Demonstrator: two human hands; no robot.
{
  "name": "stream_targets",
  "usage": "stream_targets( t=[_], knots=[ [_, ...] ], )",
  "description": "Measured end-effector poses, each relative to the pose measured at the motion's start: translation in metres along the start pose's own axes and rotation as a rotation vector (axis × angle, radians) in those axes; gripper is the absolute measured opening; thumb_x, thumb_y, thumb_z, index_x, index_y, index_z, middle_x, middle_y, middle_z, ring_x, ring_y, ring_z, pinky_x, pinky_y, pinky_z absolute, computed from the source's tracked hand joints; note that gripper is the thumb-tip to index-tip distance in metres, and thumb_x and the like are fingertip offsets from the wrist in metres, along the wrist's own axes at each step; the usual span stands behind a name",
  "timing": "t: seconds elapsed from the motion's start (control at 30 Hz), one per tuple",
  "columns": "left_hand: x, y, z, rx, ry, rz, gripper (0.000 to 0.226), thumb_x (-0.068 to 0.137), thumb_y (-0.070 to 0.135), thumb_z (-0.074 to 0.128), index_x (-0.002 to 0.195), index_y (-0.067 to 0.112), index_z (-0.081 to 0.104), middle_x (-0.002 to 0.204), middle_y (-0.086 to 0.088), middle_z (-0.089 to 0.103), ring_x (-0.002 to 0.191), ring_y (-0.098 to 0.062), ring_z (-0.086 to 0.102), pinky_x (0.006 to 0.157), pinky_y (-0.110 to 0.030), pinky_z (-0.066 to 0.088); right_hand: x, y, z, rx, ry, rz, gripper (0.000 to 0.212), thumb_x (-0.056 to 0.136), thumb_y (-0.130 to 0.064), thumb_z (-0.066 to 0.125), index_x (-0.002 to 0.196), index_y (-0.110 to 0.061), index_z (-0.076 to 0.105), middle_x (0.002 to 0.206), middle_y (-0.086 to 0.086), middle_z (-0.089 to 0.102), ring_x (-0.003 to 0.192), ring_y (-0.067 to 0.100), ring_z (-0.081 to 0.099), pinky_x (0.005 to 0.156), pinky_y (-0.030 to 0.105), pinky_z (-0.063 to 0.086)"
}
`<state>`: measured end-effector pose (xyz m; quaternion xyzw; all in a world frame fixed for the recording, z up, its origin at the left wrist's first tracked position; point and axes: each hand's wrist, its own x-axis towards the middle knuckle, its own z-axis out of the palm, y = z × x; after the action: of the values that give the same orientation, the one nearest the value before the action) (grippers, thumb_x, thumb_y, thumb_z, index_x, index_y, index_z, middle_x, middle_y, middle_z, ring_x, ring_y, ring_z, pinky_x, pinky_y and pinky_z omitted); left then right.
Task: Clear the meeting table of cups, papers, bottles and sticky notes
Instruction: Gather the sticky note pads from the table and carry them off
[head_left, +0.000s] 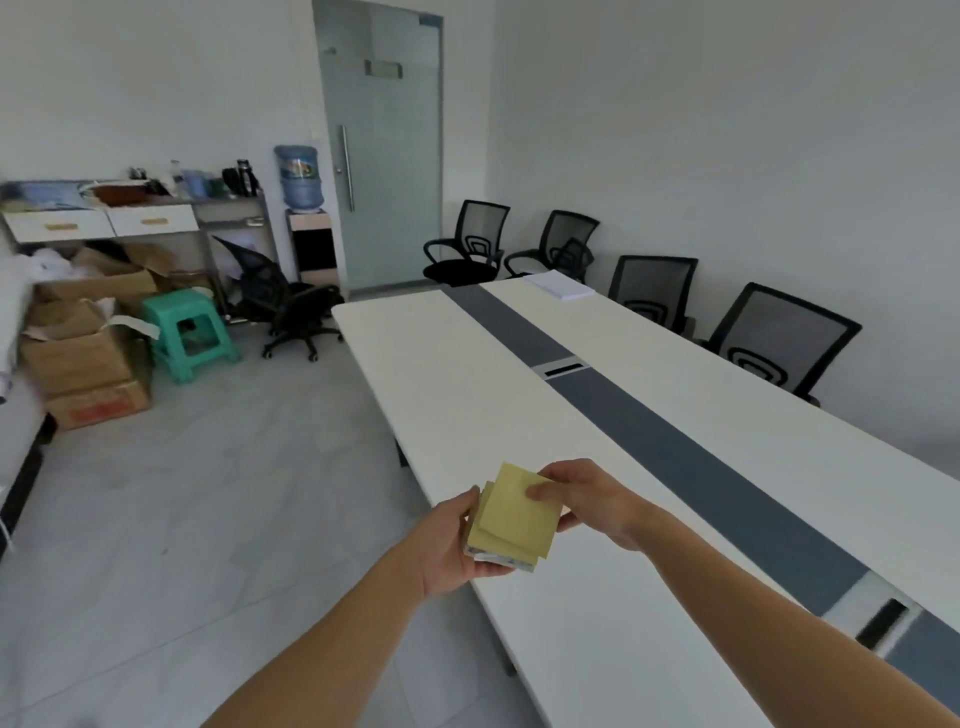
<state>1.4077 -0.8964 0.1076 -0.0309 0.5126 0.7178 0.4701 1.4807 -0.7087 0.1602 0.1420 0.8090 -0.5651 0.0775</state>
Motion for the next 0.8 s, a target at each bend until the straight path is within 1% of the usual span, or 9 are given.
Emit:
stream_targets(
  t=[0.13,0.23,0.27,0.33,0.4,0.5,0.57,0.67,0.8],
  knots=[
    [0.003,0.062,-0.073,0.016,0.057,0.052,0.047,0.100,0.038,0.043,0.130,0.005,0.058,0.121,-0.019,0.068,0.115,-0.038,0.062,0.106,-0.055,0.041,0.077,-0.049,0.055,0.062,-0.037,-0.029,0.026,0.094,-0.028,0.060,0.094,-0.003,0.069,0.091,0.004,0.064,0.090,0.017,0.061,0.084,0.038,0.056],
    [0.000,0.105,-0.125,-0.035,0.101,0.073,0.048,0.100,0.036,0.043,0.132,0.002,0.056,0.127,-0.023,0.064,0.121,-0.040,0.058,0.100,-0.054,0.047,0.124,-0.086,0.095,0.138,-0.066,-0.062,0.022,0.094,-0.027,0.060,0.084,-0.008,0.065,0.087,0.003,0.062,0.084,0.016,0.060,0.076,0.032,0.055],
    [-0.001,0.123,-0.142,-0.056,0.121,0.081,0.048,0.100,0.036,0.043,0.130,0.001,0.057,0.123,-0.023,0.066,0.117,-0.040,0.061,0.095,-0.052,0.051,0.142,-0.101,0.109,0.139,-0.086,-0.074,0.022,0.095,-0.026,0.059,0.083,-0.008,0.065,0.086,0.003,0.062,0.082,0.014,0.060,0.073,0.028,0.054],
    [-0.001,0.152,-0.170,-0.104,0.129,0.103,0.048,0.101,0.038,0.040,0.121,0.000,0.060,0.104,-0.023,0.073,0.094,-0.036,0.072,0.074,-0.047,0.060,0.173,-0.124,0.135,0.108,-0.115,-0.086,0.021,0.094,-0.024,0.060,0.085,-0.007,0.064,0.084,0.003,0.061,0.076,0.012,0.059,0.066,0.021,0.051],
    [0.004,0.175,-0.200,-0.128,0.141,0.118,0.048,0.100,0.042,0.040,0.113,0.001,0.062,0.095,-0.022,0.075,0.080,-0.033,0.074,0.061,-0.043,0.061,0.208,-0.141,0.158,0.056,-0.124,-0.097,0.020,0.093,-0.023,0.062,0.083,-0.007,0.065,0.079,0.002,0.060,0.071,0.010,0.058,0.063,0.020,0.050],
    [0.020,0.197,-0.236,-0.129,0.182,0.158,0.049,0.095,0.039,0.053,0.129,0.003,0.055,0.123,-0.023,0.066,0.106,-0.037,0.067,0.081,-0.049,0.057,0.259,-0.152,0.185,-0.015,-0.093,-0.122,0.016,0.089,-0.025,0.067,0.083,-0.011,0.068,0.081,0.003,0.064,0.076,0.015,0.060,0.071,0.034,0.054],
    [0.034,0.211,-0.258,-0.136,0.251,0.173,0.050,0.093,0.031,0.058,0.134,0.003,0.050,0.128,-0.024,0.061,0.114,-0.040,0.061,0.088,-0.052,0.054,0.292,-0.155,0.197,-0.015,-0.074,-0.131,0.014,0.087,-0.025,0.070,0.088,-0.011,0.069,0.085,0.003,0.066,0.080,0.017,0.062,0.074,0.037,0.056],
    [0.063,0.241,-0.294,-0.194,0.363,0.176,0.043,0.094,0.023,0.058,0.131,0.001,0.050,0.121,-0.023,0.061,0.103,-0.039,0.062,0.079,-0.052,0.053,0.354,-0.161,0.215,0.058,-0.031,-0.090,0.021,0.090,-0.029,0.066,0.101,-0.011,0.066,0.089,0.001,0.064,0.077,0.013,0.060,0.064,0.030,0.052],
    [0.121,0.305,-0.350,-0.229,0.447,0.210,0.038,0.094,0.022,0.057,0.127,0.004,0.052,0.109,-0.019,0.063,0.093,-0.036,0.063,0.070,-0.047,0.054,0.465,-0.171,0.235,-0.014,0.071,-0.087,0.037,0.098,-0.036,0.047,0.078,-0.010,0.063,0.074,0.002,0.058,0.067,0.018,0.051,0.063,0.031,0.038]
  ],
)
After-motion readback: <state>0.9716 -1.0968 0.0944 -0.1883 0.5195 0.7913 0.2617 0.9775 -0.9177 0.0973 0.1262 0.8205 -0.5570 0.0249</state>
